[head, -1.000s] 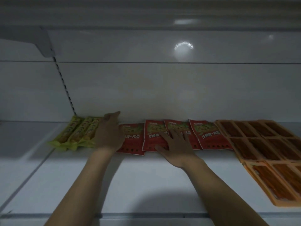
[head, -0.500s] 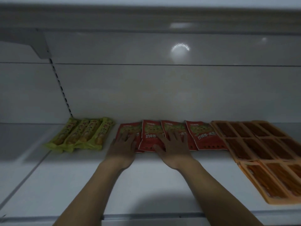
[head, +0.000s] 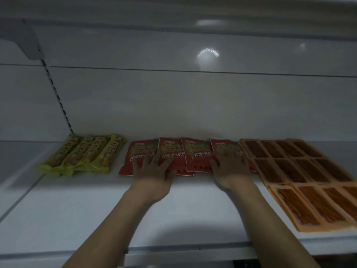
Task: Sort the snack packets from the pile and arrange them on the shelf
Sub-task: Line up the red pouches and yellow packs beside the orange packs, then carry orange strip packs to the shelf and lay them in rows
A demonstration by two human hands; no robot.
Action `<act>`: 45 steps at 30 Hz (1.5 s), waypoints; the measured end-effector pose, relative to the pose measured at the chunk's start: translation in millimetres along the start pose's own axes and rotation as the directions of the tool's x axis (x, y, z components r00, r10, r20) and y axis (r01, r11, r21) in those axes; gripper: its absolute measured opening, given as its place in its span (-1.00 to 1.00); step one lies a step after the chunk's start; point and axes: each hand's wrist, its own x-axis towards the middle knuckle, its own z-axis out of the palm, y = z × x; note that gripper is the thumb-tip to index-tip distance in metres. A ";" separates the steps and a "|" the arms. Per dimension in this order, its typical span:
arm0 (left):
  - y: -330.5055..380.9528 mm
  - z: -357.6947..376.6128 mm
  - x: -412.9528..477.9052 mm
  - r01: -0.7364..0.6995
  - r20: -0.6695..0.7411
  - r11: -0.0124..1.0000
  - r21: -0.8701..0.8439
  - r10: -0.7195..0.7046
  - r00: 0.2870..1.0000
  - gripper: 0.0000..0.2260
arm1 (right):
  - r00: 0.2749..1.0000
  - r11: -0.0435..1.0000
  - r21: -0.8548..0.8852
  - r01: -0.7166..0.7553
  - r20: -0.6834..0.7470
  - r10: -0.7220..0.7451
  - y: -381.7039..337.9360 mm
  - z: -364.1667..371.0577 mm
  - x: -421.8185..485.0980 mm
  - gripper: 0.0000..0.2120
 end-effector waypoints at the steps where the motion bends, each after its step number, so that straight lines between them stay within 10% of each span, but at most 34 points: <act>1: 1.3 4.6 0.7 0.015 0.023 1.000 0.001 -0.015 1.000 -0.51 | 0.998 1.000 0.005 -0.001 0.060 0.001 -0.1 4.5 -1.4 -0.49; 30: 50.2 14.3 -13.8 -0.013 -0.180 0.995 0.099 0.031 0.983 -0.31 | 0.999 0.996 0.079 0.040 0.011 -0.041 9.7 13.1 -9.3 -0.32; 45: -42.6 -45.4 -97.9 0.188 -0.197 0.976 0.112 -0.164 0.967 -0.38 | 0.856 0.887 0.083 0.455 -0.313 -0.411 -103.7 -11.2 -67.4 -0.26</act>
